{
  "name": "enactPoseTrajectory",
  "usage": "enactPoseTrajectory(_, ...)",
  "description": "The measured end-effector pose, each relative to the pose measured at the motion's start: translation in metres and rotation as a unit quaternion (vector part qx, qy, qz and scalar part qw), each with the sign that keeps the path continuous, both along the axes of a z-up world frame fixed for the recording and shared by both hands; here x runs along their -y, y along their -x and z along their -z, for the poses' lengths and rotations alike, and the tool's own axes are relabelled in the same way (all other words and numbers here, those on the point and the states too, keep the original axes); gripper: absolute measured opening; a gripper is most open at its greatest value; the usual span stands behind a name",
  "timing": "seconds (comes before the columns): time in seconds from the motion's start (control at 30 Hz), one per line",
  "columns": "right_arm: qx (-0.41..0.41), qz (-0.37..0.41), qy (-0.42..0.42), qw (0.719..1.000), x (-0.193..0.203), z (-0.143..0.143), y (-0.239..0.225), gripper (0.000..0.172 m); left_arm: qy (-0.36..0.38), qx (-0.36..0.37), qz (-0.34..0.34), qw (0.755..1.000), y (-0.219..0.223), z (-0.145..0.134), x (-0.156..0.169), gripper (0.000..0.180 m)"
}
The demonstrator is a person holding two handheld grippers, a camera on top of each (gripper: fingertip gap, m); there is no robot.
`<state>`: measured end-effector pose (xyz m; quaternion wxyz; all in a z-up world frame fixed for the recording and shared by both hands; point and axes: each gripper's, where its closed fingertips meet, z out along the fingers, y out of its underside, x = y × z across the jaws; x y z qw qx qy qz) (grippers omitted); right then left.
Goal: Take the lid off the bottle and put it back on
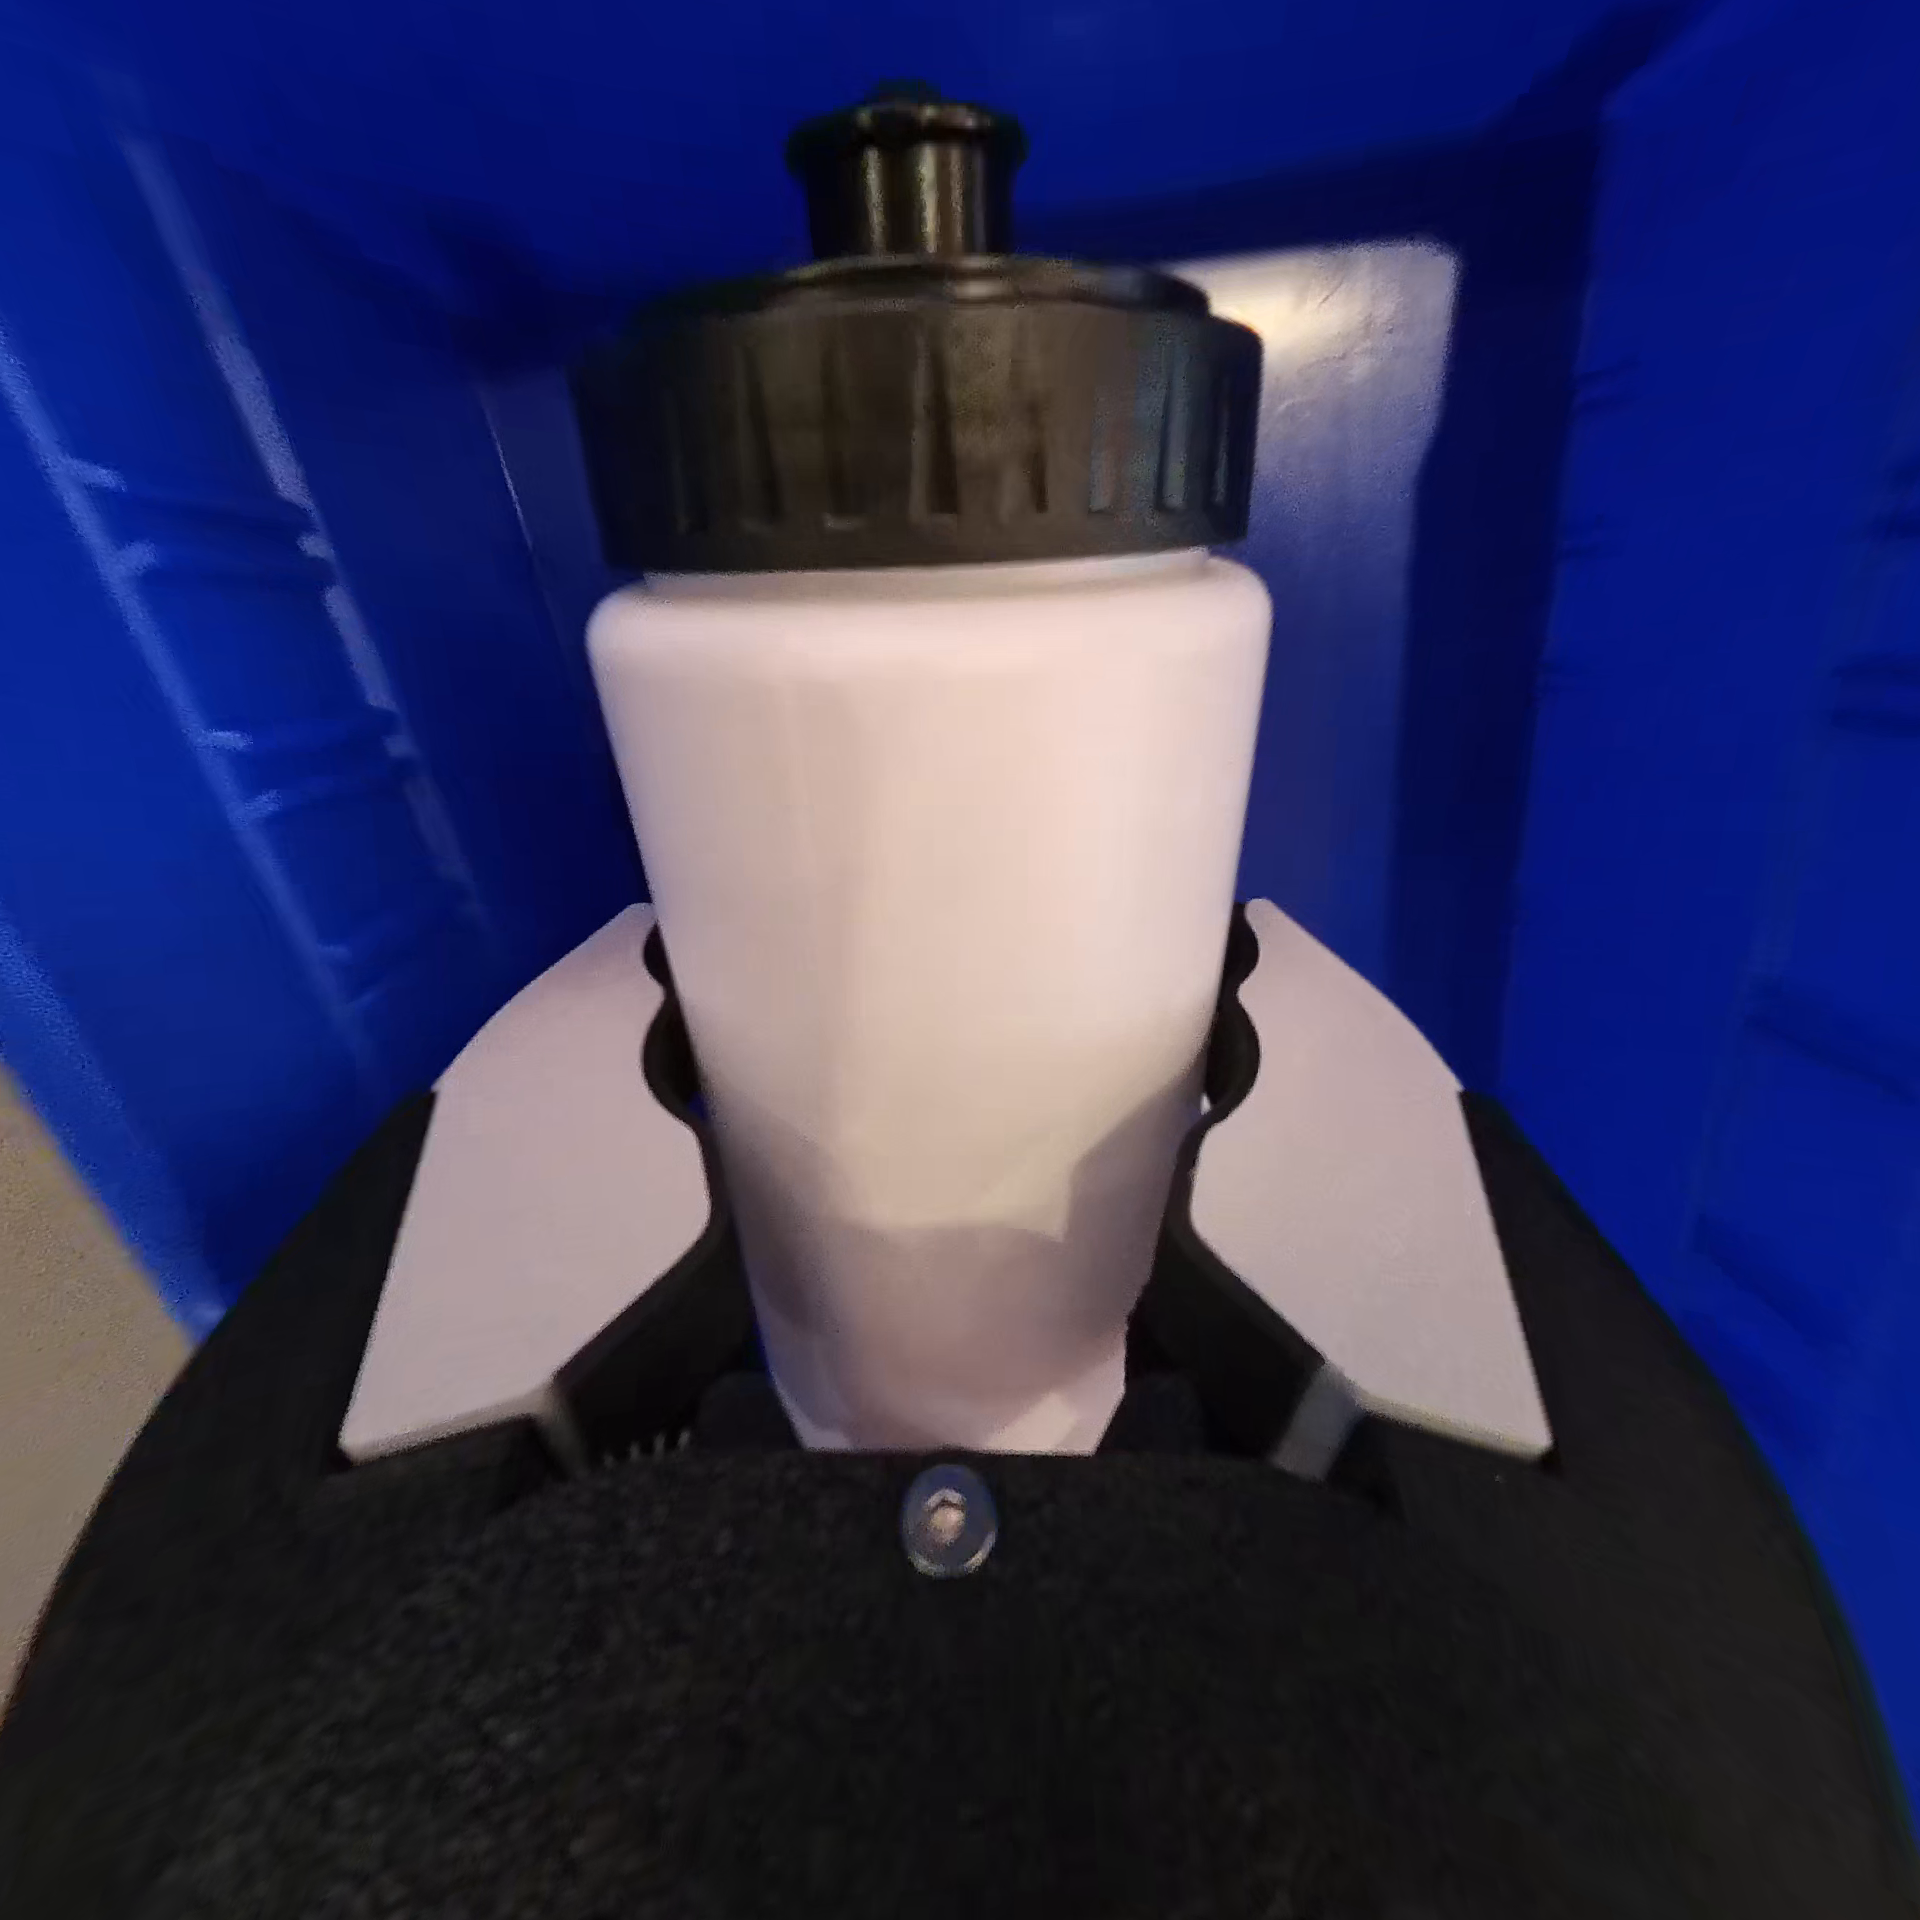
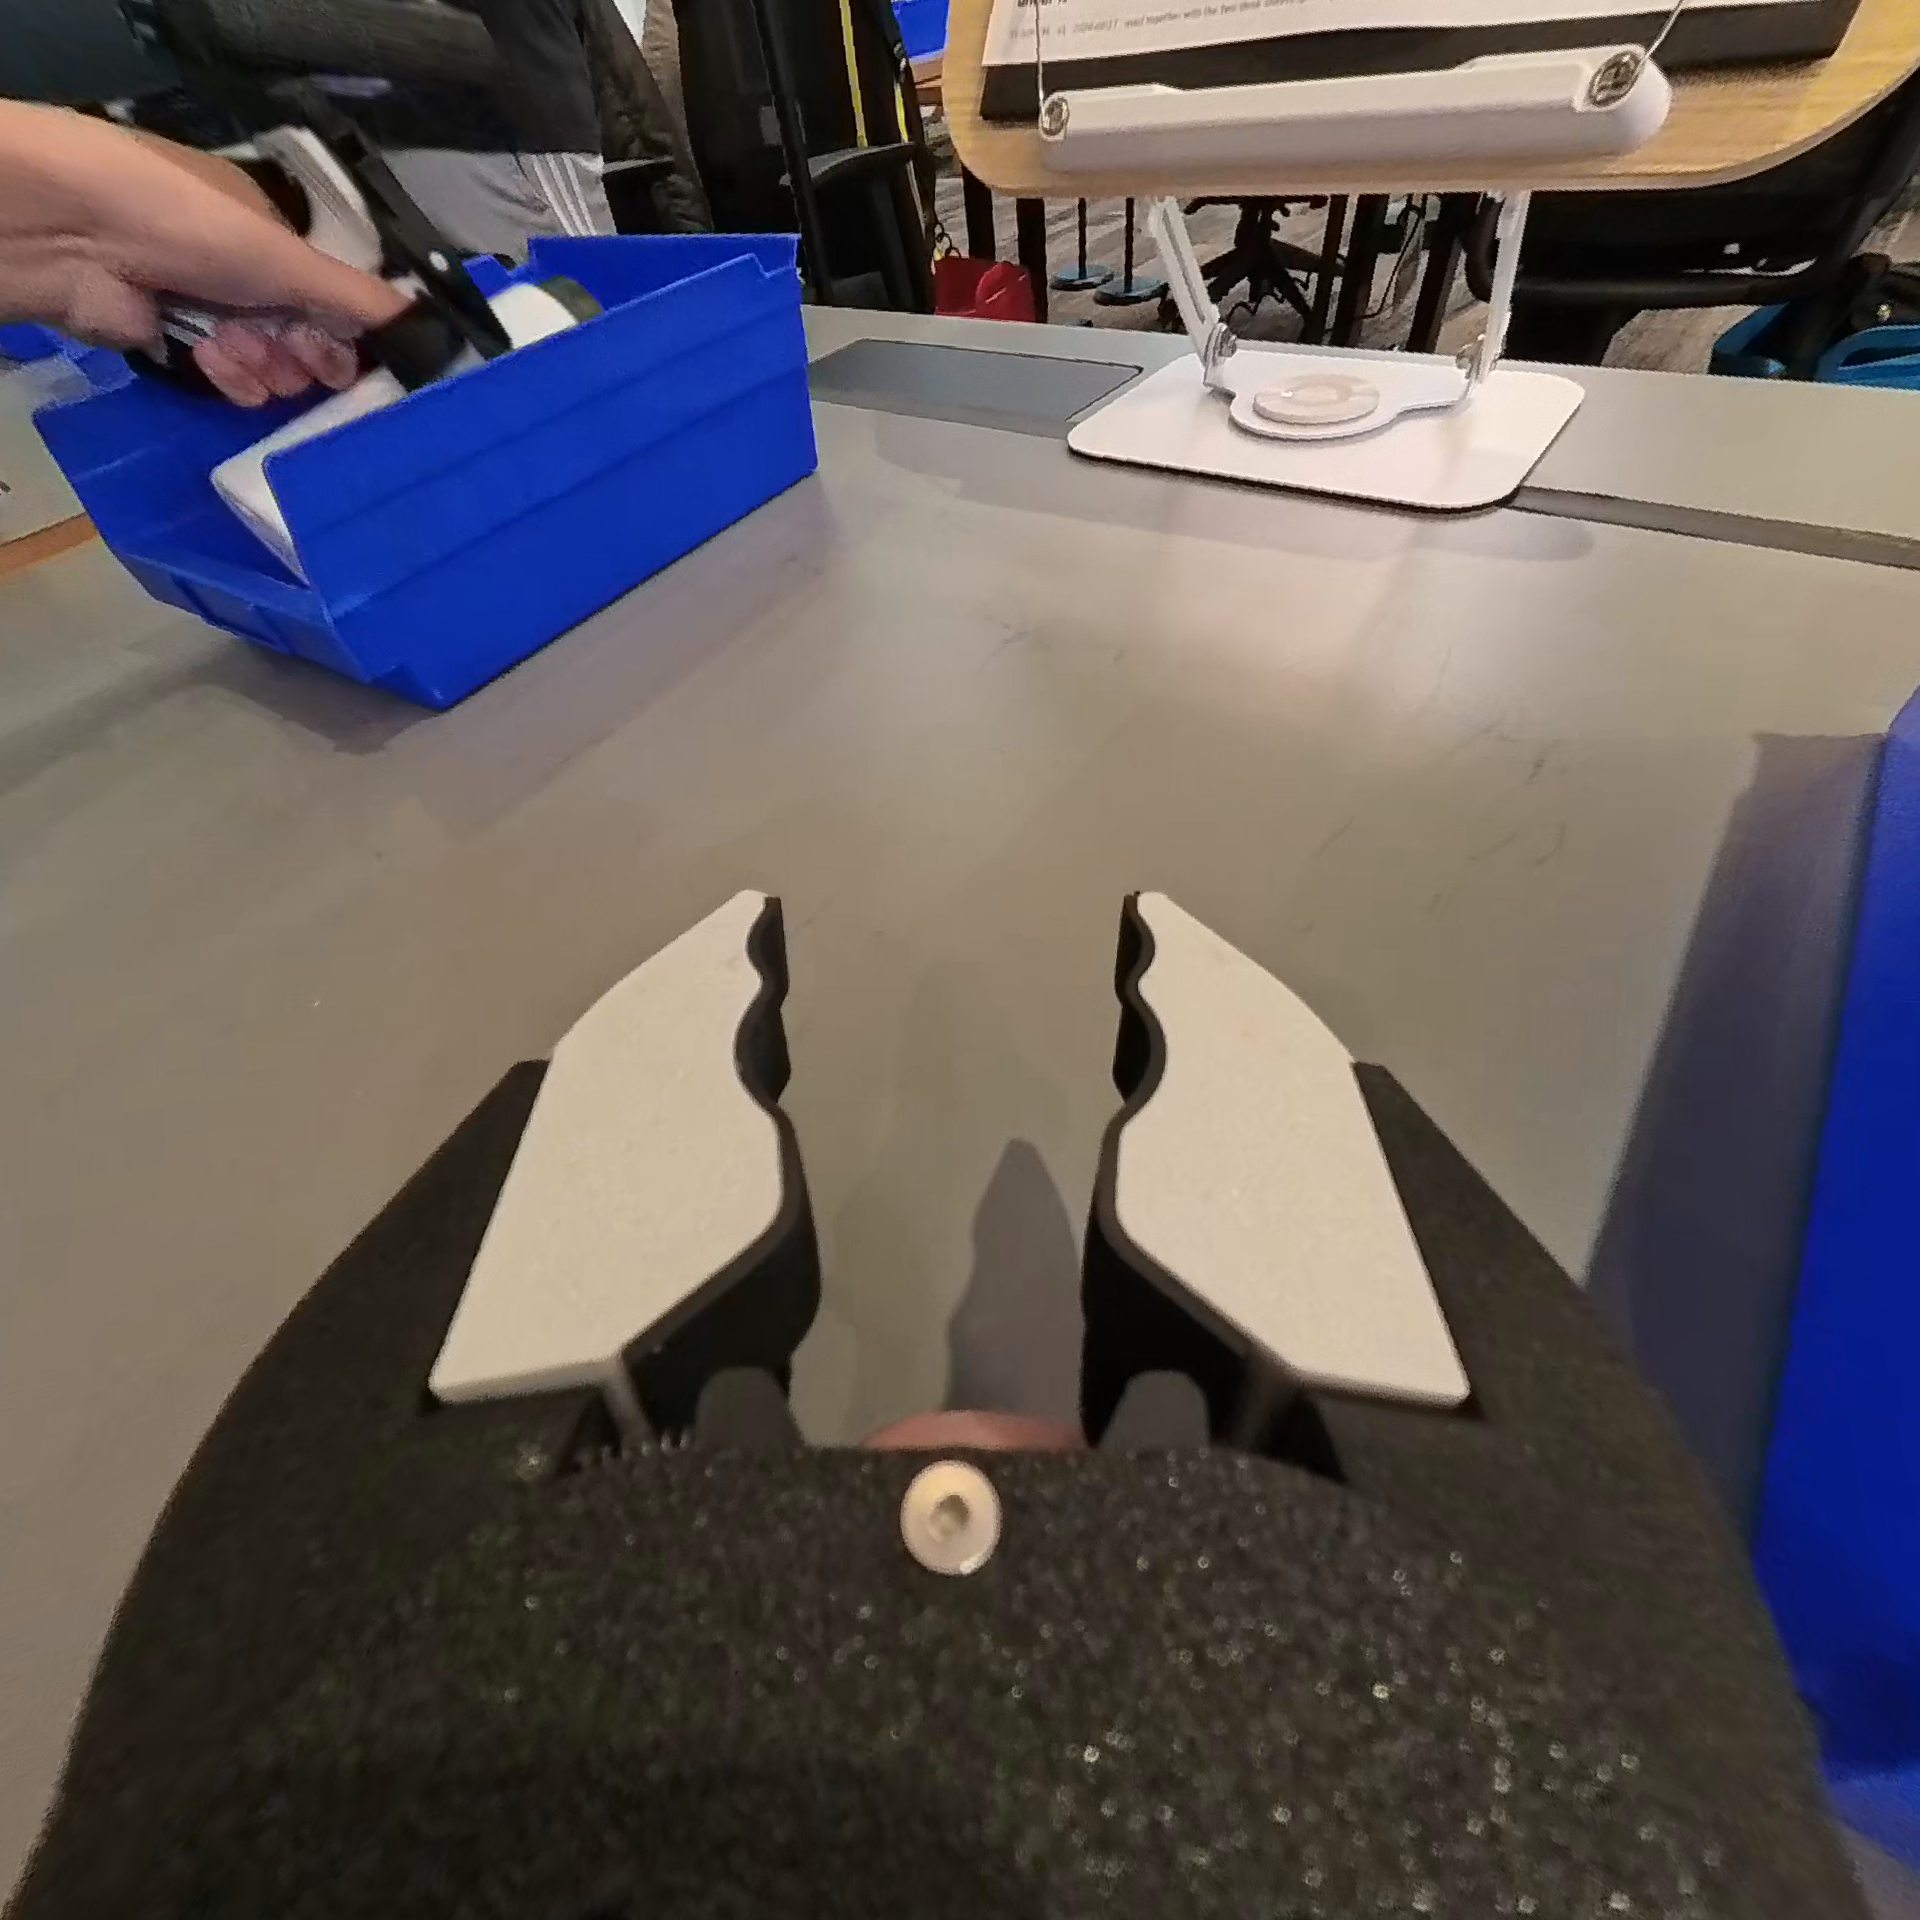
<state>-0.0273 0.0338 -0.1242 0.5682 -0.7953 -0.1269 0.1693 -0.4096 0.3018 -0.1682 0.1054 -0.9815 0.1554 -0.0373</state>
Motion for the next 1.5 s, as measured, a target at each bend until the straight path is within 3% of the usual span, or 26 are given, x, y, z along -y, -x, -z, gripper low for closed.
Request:
enactPoseTrajectory(0.17, -0.002, 0.002, -0.001, 1.000, 0.000, -0.001, -0.002, 0.060, -0.094, 0.038, 0.033, 0.994, -0.003, -0.057, -0.009, 0.097)
enactPoseTrajectory(0.3, -0.001, 0.004, -0.004, 1.000, -0.001, -0.002, -0.002, 0.060, -0.187, 0.123, 0.069, 0.972, -0.023, -0.116, -0.006, 0.096)
enactPoseTrajectory(0.47, 0.004, -0.002, -0.009, 1.000, -0.002, -0.003, 0.003, 0.060, -0.277, 0.262, 0.147, 0.913, -0.092, -0.178, 0.030, 0.096)
enactPoseTrajectory(0.6, 0.009, -0.005, -0.014, 1.000, -0.004, -0.005, 0.007, 0.060, -0.359, 0.345, 0.187, 0.847, -0.170, -0.211, 0.072, 0.097)
enactPoseTrajectory(0.67, 0.010, -0.007, -0.016, 1.000, -0.005, -0.006, 0.008, 0.060, -0.377, 0.386, 0.183, 0.822, -0.212, -0.210, 0.091, 0.097)
enactPoseTrajectory(0.73, 0.010, -0.009, -0.017, 1.000, -0.006, -0.006, 0.008, 0.060, -0.392, 0.386, 0.194, 0.812, -0.254, -0.194, 0.104, 0.097)
enactPoseTrajectory(0.83, 0.009, -0.011, -0.018, 1.000, -0.006, -0.006, 0.008, 0.060, -0.432, 0.351, 0.217, 0.802, -0.307, -0.156, 0.101, 0.097)
enactPoseTrajectory(0.93, 0.009, -0.010, -0.021, 1.000, -0.005, -0.007, 0.005, 0.060, -0.442, 0.366, 0.214, 0.790, -0.338, -0.131, 0.090, 0.097)
enactPoseTrajectory(1.2, -0.001, -0.002, -0.019, 1.000, -0.002, -0.007, -0.004, 0.060, -0.457, 0.363, 0.229, 0.779, -0.365, -0.102, 0.075, 0.097)
enactPoseTrajectory(1.37, 0.008, 0.002, -0.019, 1.000, -0.001, -0.006, -0.006, 0.060, -0.480, 0.368, 0.239, 0.759, -0.369, -0.103, 0.077, 0.097)
enactPoseTrajectory(1.5, 0.011, 0.003, -0.017, 1.000, -0.001, -0.005, -0.007, 0.060, -0.479, 0.365, 0.249, 0.758, -0.363, -0.101, 0.083, 0.097)
